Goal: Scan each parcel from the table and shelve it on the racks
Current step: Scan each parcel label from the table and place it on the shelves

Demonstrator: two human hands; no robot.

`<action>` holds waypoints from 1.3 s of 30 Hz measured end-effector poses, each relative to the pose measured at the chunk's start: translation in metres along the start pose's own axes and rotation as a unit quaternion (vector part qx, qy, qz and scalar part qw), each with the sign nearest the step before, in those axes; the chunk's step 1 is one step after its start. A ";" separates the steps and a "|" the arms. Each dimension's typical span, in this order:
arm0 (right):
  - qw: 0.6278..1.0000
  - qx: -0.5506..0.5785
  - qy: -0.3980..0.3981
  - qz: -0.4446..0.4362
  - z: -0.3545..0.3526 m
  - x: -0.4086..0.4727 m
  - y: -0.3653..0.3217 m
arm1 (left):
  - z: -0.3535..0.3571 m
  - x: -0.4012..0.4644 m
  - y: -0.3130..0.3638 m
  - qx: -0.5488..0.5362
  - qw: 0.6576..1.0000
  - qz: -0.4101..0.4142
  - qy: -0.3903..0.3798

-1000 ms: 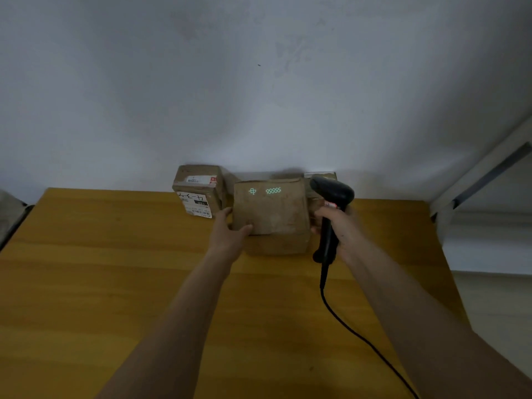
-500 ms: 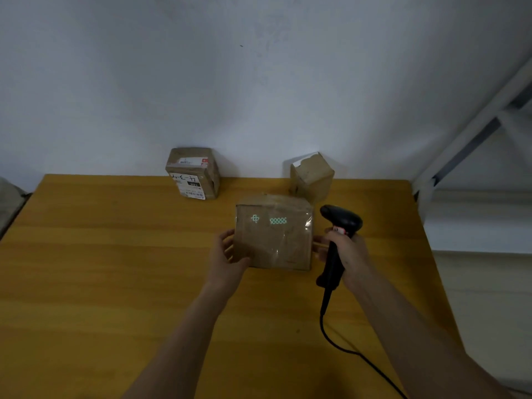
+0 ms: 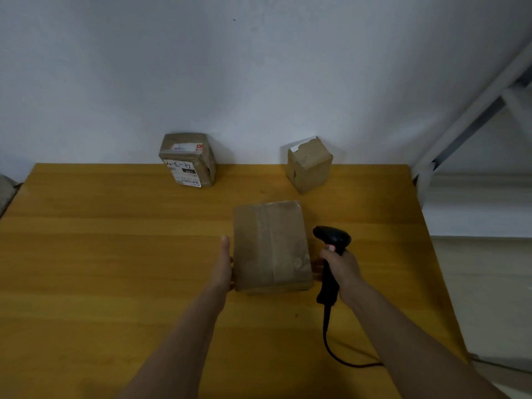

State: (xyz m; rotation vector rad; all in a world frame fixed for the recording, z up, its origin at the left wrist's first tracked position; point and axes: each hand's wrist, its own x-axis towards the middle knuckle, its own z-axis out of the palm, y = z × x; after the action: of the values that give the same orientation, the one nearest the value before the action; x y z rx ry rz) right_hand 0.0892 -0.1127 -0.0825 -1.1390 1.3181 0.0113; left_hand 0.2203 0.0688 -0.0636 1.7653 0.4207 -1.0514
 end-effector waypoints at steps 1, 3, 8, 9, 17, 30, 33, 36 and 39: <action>1.000 -0.011 -0.001 0.004 0.000 -0.001 0.001 | 0.001 0.000 0.001 0.008 1.000 -0.001 0.001; 1.000 -0.001 -0.004 0.003 -0.001 -0.003 -0.002 | 0.000 0.001 0.006 0.034 0.999 -0.002 0.005; 0.998 0.036 0.011 -0.048 0.001 0.006 -0.039 | -0.006 0.012 0.045 0.061 0.998 0.029 0.016; 0.997 0.031 0.015 -0.062 0.004 0.008 -0.048 | -0.005 0.014 0.054 0.057 0.997 0.042 0.016; 0.995 0.012 -0.021 -0.094 0.028 0.003 -0.090 | 0.015 0.014 0.077 0.031 0.997 0.064 0.028; 0.968 0.129 -0.037 -0.212 0.000 -0.036 -0.114 | 0.021 -0.026 0.089 -0.088 0.971 0.201 0.097; 0.966 0.131 -0.052 -0.217 -0.004 -0.043 -0.104 | 0.022 -0.031 0.074 -0.072 0.971 0.204 0.098; 0.972 0.135 -0.037 -0.190 -0.007 -0.039 -0.087 | 0.023 -0.032 0.057 -0.050 0.976 0.187 0.100; 0.980 0.123 -0.007 -0.156 -0.010 -0.031 -0.072 | 0.024 -0.032 0.047 -0.013 0.975 0.207 0.082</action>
State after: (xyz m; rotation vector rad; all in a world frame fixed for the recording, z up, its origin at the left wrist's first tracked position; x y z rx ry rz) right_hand 0.1137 -0.1371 -0.0119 -1.1179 1.0826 -0.3646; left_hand 0.2233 0.0330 -0.0137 1.8205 0.1533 -0.6069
